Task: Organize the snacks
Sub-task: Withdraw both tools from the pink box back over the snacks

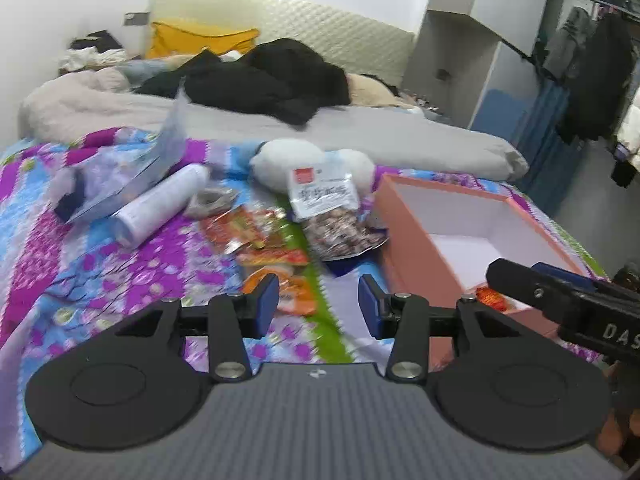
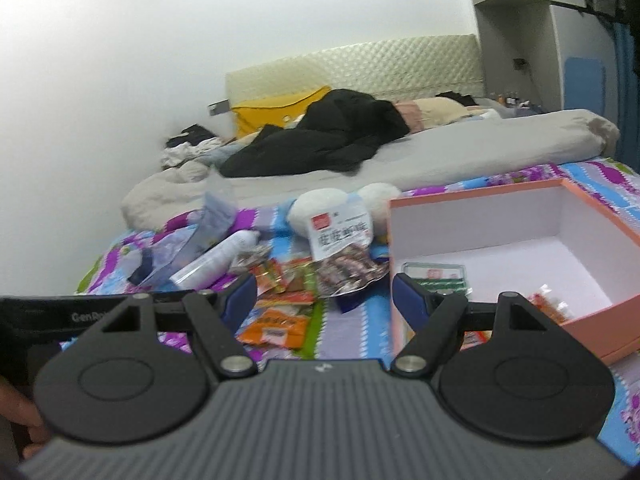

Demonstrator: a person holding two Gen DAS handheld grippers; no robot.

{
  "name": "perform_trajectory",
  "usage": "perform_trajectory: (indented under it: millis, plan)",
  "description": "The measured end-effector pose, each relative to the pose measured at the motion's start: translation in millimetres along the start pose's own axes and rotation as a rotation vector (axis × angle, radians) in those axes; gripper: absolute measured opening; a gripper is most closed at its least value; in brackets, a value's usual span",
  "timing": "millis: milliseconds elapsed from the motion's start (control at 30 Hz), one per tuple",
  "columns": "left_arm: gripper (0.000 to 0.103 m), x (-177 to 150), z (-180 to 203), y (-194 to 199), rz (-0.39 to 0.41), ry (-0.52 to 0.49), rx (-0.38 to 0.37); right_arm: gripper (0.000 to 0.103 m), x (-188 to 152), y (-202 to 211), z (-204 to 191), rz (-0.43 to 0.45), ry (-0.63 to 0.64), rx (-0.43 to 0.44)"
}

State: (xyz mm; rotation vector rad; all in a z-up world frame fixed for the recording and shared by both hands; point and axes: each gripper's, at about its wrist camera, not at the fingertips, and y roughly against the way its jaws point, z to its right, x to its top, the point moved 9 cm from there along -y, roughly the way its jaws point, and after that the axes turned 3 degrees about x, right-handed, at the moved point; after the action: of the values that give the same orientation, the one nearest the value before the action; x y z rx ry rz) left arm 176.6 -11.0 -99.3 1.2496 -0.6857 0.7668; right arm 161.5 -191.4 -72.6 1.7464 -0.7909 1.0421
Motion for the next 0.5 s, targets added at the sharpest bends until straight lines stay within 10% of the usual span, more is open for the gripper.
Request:
perform_trajectory:
  millis: [500]
  plan:
    - [0.056, -37.9, -57.3, -6.7, -0.068, 0.113, 0.04, 0.076, -28.7, -18.4, -46.6, -0.07, 0.024, 0.093]
